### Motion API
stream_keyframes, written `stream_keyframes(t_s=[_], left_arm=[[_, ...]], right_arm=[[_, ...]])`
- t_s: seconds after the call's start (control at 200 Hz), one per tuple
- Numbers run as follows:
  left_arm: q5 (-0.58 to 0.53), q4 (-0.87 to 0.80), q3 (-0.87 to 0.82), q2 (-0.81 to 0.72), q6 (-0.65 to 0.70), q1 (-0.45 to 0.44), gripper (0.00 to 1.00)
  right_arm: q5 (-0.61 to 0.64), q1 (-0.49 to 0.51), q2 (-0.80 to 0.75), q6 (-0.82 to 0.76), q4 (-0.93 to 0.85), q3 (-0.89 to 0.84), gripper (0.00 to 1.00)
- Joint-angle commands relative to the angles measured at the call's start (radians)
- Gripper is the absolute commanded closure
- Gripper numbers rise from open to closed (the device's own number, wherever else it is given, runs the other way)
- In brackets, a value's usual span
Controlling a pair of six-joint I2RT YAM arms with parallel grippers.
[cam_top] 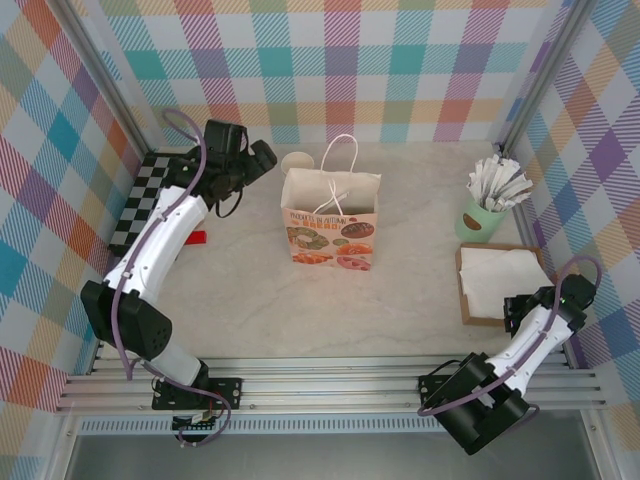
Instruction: Pack the takeout coffee
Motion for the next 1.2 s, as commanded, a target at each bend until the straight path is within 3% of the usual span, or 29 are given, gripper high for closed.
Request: stream_keyframes(t_s=[0.0,0.09,0.27,0.415,0.545,0.64,0.73,0.825,0.91,1.005,1.09,1.195], left_arm=[[0.015,0.019,0.023,0.007,-0.003,0.012,0.00],[0.018,0.041,0.030,0.005,0.029,0.013,0.00],[-0.016,0.105,0.069,-0.003,0.105,0.027,0.00],[-0.009,0.260,0.066,-0.008,0.136,0.034,0.00],[0.148,0.430,0.079,0.024,0.187,0.033,0.00],[0.361,0.550,0.139,0.076,0.252,0.029,0.00],[0.538,0.551,0.239,0.139,0.331,0.012,0.00],[0.708,0.480,0.361,0.207,0.410,-0.011,0.00],[0.818,0.311,0.483,0.258,0.551,-0.044,0.00],[0.825,0.058,0.600,0.284,0.767,-0.078,0.00],[0.744,-0.065,0.586,0.249,0.868,-0.078,0.00],[0.701,-0.126,0.462,0.144,0.995,-0.078,0.00]], right_arm=[[-0.015,-0.003,-0.019,-0.011,-0.044,0.071,0.94],[-0.073,-0.002,-0.034,-0.004,-0.057,0.162,1.00],[-0.151,0.025,-0.101,0.040,-0.117,0.400,1.00],[-0.230,0.068,-0.144,0.026,-0.122,0.630,1.00],[-0.386,0.094,-0.064,-0.018,-0.138,0.884,1.00],[-0.465,0.118,0.048,-0.045,-0.209,1.105,1.00],[-0.468,0.162,0.148,-0.065,-0.289,1.272,1.00],[-0.369,0.390,0.232,-0.047,-0.299,1.347,1.00],[-0.163,0.711,0.335,-0.053,-0.300,1.426,1.00],[0.043,0.997,0.524,-0.089,-0.339,1.623,1.00],[0.100,1.086,0.691,-0.095,-0.389,1.855,1.00],[0.119,1.104,0.797,-0.074,-0.403,2.037,1.00]])
